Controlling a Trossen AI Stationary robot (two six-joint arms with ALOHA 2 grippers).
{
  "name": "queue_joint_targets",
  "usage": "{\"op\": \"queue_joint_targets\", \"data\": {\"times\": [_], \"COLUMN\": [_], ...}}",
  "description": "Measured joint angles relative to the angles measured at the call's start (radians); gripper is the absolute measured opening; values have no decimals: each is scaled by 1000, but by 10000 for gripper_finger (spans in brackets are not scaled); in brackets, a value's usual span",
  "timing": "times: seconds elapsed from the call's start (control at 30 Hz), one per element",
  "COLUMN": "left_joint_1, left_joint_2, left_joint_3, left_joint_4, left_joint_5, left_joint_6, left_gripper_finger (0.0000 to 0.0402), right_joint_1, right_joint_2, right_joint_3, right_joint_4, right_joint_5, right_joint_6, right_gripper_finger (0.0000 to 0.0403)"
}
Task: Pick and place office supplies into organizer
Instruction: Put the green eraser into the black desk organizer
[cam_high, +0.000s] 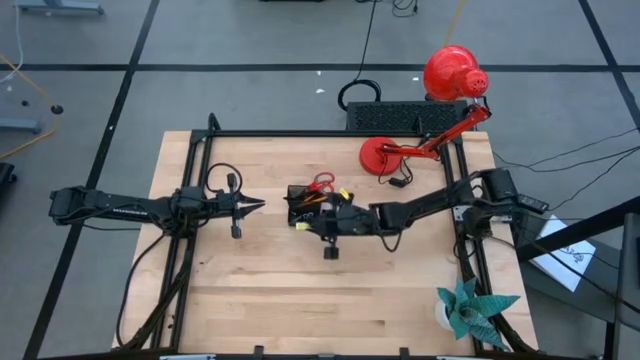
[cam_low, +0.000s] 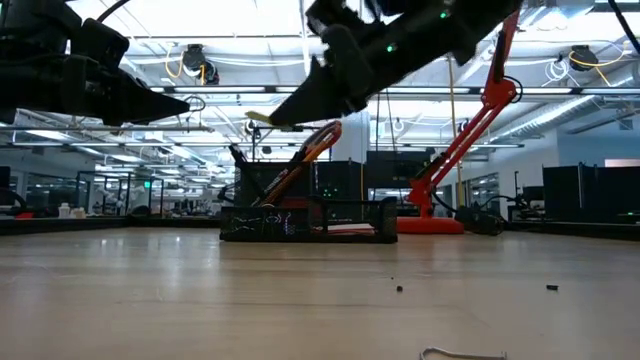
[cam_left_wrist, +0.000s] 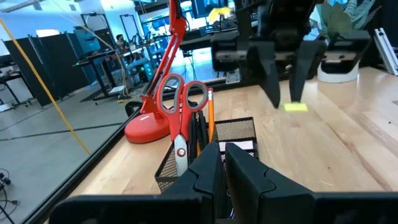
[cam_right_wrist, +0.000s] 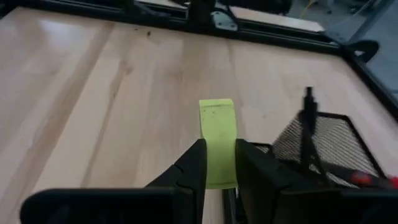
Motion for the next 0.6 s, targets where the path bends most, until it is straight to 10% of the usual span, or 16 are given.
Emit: {"op": "queue_joint_targets", "data": {"times": [0.6], "left_joint_1": [0], "left_joint_2": [0], "left_joint_3": [0], "left_joint_4": [-12], "left_joint_5": [-10], "left_joint_6": [20], "left_gripper_finger": [37], "right_joint_1": [-111], "right_joint_2": [120], "right_joint_3": [38], "right_joint_4": [-3], "right_joint_5": [-60], "right_joint_6": [-1], "right_gripper_finger": [68]}}
